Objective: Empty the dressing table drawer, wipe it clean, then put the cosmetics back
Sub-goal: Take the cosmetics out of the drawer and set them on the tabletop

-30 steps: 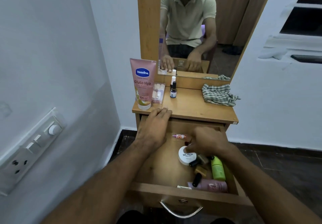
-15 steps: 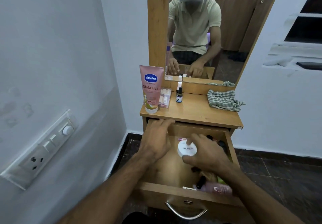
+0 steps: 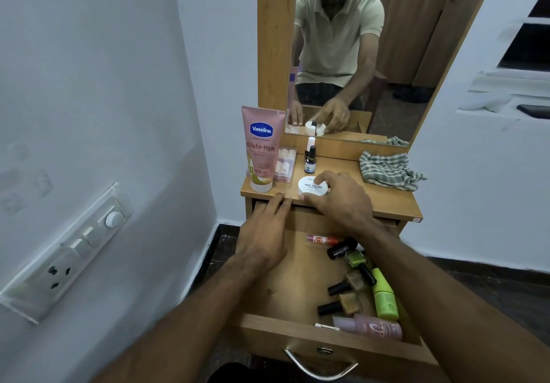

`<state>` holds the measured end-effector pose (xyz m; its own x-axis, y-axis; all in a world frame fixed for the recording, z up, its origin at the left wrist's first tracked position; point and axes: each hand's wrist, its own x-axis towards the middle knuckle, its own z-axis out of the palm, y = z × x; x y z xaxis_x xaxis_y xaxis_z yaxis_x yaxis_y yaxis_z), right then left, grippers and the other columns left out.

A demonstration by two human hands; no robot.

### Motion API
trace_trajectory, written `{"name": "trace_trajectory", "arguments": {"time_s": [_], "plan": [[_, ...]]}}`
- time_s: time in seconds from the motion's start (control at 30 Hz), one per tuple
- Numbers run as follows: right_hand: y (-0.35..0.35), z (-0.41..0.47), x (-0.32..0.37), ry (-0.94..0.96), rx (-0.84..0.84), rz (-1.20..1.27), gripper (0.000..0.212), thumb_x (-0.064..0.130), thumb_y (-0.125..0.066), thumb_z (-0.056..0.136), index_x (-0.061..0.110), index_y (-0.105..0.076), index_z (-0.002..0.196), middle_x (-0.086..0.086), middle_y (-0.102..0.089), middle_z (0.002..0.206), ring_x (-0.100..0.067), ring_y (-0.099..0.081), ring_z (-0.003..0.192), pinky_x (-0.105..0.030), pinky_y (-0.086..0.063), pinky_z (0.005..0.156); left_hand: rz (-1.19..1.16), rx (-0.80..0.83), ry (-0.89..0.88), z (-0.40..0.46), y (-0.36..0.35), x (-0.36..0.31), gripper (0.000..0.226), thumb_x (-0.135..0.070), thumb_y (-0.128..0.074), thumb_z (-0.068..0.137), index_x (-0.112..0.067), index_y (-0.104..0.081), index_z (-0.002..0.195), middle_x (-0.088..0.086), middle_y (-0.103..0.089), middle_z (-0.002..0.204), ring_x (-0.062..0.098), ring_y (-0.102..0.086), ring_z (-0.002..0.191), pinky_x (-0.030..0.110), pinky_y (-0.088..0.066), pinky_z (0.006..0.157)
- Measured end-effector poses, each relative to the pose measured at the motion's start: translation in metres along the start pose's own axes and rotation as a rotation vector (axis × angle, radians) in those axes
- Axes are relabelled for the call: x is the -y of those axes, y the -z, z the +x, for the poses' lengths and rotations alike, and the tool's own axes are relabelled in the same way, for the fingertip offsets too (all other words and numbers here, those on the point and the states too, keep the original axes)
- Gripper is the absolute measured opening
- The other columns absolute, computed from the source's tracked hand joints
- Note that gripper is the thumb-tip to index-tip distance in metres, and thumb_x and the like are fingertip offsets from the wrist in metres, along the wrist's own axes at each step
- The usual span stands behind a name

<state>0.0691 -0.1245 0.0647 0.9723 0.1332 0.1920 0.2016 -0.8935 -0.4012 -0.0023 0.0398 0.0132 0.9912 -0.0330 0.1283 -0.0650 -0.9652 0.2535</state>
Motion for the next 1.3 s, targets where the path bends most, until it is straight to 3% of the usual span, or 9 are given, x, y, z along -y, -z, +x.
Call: {"name": "trace_trajectory", "arguments": {"time_s": [0.33,0.43,0.5,0.6,0.73,0.83,1.0,1.13,1.3], "plan": [[-0.002,0.0,0.004,0.049,0.106,-0.022,0.067,0.053,-0.062,0.094,0.031,-0.041,0.153,-0.009,-0.052,0.137,-0.025,-0.05,0.121,-0.043,-0.045,0.101,0.076,0.037,-0.001,-0.001,0.002,-0.002,0.101,-0.008,-0.07,0.082,-0.024,-0.01,0.161,-0.001,-0.008,0.169,0.029,-0.034,0.143,0.043,-0.054,0.095],[0.01,-0.019,0.0,0.035,0.083,0.171,0.06,0.036,-0.069,0.093,0.026,-0.048,0.148,-0.002,-0.057,0.124,-0.017,-0.057,0.107,-0.037,-0.05,0.093,0.077,0.069,0.011,-0.003,0.004,-0.005,0.102,-0.01,-0.07,0.082,-0.024,-0.008,0.161,-0.003,-0.004,0.169,0.028,-0.032,0.144,0.043,-0.052,0.097],[0.019,-0.039,-0.004,0.076,0.09,0.221,0.032,0.027,-0.07,0.092,0.026,-0.064,0.124,0.005,-0.062,0.108,-0.011,-0.059,0.094,-0.03,-0.051,0.082,0.058,0.069,0.017,-0.007,0.004,-0.008,0.097,-0.013,-0.069,0.083,-0.024,-0.013,0.161,-0.003,-0.004,0.169,0.027,-0.03,0.145,0.044,-0.047,0.104],[0.026,-0.072,-0.014,0.15,0.383,0.07,0.012,0.024,-0.064,0.095,0.035,-0.068,0.098,0.013,-0.067,0.096,-0.006,-0.063,0.088,-0.032,-0.055,0.081,-0.012,-0.017,-0.045,-0.021,0.0,-0.016,0.078,-0.013,-0.066,0.083,-0.027,-0.035,0.154,0.001,-0.029,0.162,0.025,-0.036,0.142,0.044,-0.038,0.115],[0.014,-0.106,-0.027,0.205,0.705,-0.335,0.021,0.025,-0.068,0.092,0.037,-0.068,0.11,0.01,-0.065,0.115,-0.011,-0.06,0.105,-0.035,-0.052,0.089,-0.083,0.21,-0.013,-0.043,-0.008,-0.025,0.052,-0.016,-0.064,0.09,-0.029,-0.053,0.139,-0.004,-0.06,0.13,0.016,-0.054,0.119,0.039,-0.05,0.101],[0.0,-0.116,-0.035,0.281,0.707,-0.411,0.03,0.023,-0.068,0.09,0.036,-0.069,0.117,0.008,-0.061,0.121,-0.013,-0.057,0.101,-0.033,-0.052,0.082,-0.068,0.382,0.02,-0.049,-0.009,-0.031,0.043,-0.018,-0.062,0.093,-0.03,-0.056,0.134,-0.005,-0.064,0.117,0.016,-0.057,0.11,0.041,-0.051,0.097],[-0.015,-0.117,-0.041,0.389,0.658,-0.476,0.028,0.028,-0.067,0.092,0.028,-0.067,0.119,0.002,-0.046,0.111,-0.012,-0.04,0.092,-0.031,-0.041,0.072,-0.106,0.436,0.029,-0.053,-0.007,-0.034,0.037,-0.017,-0.062,0.094,-0.03,-0.061,0.128,-0.005,-0.064,0.119,0.016,-0.056,0.113,0.042,-0.049,0.1],[-0.011,-0.114,-0.051,0.378,0.673,-0.326,0.026,0.034,-0.062,0.093,0.033,-0.067,0.119,0.005,-0.054,0.117,-0.011,-0.048,0.098,-0.032,-0.044,0.077,-0.271,0.429,0.086,-0.052,-0.005,-0.031,0.037,-0.007,-0.058,0.091,-0.03,-0.066,0.12,-0.009,-0.066,0.111,0.013,-0.058,0.108,0.039,-0.051,0.099],[0.019,-0.103,-0.062,0.206,0.591,0.223,0.014,0.026,-0.058,0.1,0.036,-0.068,0.104,0.006,-0.068,0.099,-0.015,-0.064,0.089,-0.04,-0.056,0.082,-0.795,0.555,0.197,-0.046,0.0,-0.033,0.046,0.011,-0.051,0.093,-0.015,-0.064,0.129,-0.003,-0.067,0.115,0.009,-0.061,0.113,0.027,-0.052,0.097]]}}
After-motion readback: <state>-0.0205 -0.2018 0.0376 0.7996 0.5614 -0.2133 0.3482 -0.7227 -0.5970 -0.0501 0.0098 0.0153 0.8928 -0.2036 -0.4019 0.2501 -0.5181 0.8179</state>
